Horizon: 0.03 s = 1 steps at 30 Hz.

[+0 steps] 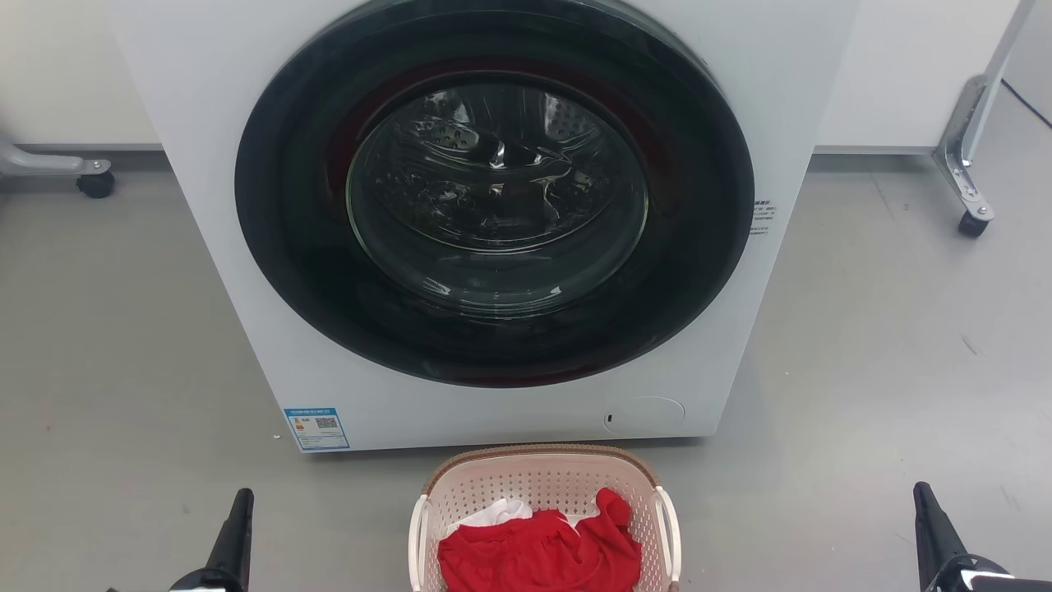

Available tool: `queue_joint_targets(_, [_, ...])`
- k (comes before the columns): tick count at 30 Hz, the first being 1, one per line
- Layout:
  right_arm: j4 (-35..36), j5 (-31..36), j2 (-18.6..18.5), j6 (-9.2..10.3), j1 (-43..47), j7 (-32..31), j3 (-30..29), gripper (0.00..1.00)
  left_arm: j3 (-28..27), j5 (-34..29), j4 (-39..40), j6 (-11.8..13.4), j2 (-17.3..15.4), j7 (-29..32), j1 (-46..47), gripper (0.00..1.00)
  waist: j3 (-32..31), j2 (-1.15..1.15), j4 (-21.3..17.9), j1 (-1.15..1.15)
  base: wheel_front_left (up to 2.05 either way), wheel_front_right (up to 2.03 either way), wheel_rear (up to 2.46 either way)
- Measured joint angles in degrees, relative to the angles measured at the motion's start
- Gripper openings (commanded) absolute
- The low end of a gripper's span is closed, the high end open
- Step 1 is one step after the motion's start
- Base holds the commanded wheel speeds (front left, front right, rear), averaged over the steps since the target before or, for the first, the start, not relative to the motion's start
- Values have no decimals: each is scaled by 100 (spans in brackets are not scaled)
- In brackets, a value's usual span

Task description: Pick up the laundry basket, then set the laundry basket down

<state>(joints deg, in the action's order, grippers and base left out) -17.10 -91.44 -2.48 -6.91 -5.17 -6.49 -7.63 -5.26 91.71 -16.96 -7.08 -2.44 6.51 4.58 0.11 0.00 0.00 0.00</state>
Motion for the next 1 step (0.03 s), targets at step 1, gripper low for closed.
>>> queue_joint_targets(1, [0, 0, 0, 0, 0, 0, 0, 0, 0, 0, 0, -1, 0, 0, 0, 0, 0, 0, 0, 0, 0, 0, 0])
